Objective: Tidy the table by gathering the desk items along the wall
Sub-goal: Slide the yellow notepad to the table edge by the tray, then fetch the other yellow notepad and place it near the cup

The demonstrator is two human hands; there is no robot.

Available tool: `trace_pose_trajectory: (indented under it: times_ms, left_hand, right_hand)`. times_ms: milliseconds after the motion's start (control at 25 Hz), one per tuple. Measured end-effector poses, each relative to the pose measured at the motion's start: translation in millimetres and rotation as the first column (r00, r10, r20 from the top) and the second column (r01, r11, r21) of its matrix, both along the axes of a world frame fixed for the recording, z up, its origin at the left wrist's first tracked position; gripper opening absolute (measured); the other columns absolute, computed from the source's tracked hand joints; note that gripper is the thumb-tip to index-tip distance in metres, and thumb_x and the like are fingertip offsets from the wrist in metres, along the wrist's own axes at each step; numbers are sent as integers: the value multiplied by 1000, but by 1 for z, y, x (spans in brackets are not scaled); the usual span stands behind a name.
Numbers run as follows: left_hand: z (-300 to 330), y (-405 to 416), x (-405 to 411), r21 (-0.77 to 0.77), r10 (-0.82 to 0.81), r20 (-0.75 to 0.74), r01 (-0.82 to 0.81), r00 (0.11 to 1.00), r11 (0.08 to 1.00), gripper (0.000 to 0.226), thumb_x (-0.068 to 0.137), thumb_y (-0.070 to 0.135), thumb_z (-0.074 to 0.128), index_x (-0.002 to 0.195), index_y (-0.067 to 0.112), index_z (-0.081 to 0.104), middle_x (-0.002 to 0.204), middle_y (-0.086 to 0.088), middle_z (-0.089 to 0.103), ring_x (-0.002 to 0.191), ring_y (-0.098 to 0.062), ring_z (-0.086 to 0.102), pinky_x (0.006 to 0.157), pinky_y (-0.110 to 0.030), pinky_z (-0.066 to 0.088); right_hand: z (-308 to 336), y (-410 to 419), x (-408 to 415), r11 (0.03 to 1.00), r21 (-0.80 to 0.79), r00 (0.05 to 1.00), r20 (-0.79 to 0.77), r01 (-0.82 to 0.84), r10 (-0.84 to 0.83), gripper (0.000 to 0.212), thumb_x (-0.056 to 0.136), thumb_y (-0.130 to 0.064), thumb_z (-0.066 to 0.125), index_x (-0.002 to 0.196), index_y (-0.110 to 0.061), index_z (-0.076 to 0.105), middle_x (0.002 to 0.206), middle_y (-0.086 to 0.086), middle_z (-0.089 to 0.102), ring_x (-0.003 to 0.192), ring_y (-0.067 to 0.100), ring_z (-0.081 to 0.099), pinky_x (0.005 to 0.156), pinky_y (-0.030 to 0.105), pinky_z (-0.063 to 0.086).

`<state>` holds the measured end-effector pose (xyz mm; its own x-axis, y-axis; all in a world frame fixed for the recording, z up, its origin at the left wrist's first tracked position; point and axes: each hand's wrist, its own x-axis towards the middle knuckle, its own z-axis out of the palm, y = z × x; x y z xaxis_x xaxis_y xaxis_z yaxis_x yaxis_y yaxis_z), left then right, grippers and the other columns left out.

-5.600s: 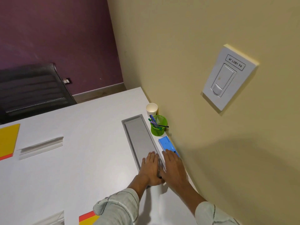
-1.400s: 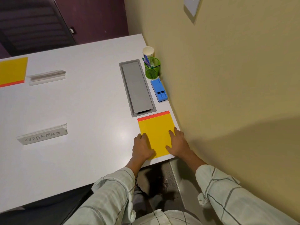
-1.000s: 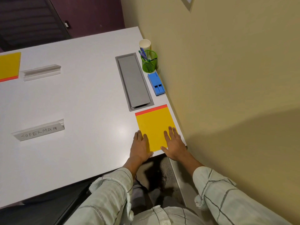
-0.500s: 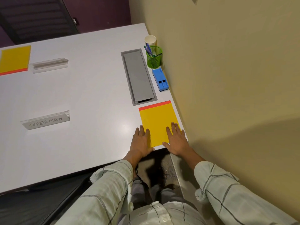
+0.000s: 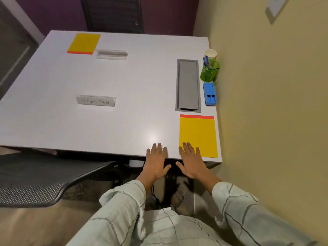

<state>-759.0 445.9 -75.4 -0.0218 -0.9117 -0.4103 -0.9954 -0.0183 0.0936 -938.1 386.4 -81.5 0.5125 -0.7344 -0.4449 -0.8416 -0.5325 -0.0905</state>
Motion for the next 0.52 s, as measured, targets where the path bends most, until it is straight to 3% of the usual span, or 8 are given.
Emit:
trace_pose_trajectory:
  times_ms: [280,520]
  left_hand:
    - [6,96,39,0,212,-56,-213,976,977,80,93,57,42,154,14,15,161,-14,16,150,-31,12,121,-50,18]
    - [19,205,81,-16,412,-73,-415,908,910,76,95,54,41,154,14,16,162,-11,16,151,-29,10,122,-48,14]
  right_hand:
    - [7,55,54,960,-18,959,20,-281,281,72,100,-52,35,156,-12,15,165,12,12,152,31,8,122,56,11]
    - [14,138,119,868,-11,866,56,-497,497,72,98,-52,34,156,-12,19,163,11,20,151,30,14,121,56,14]
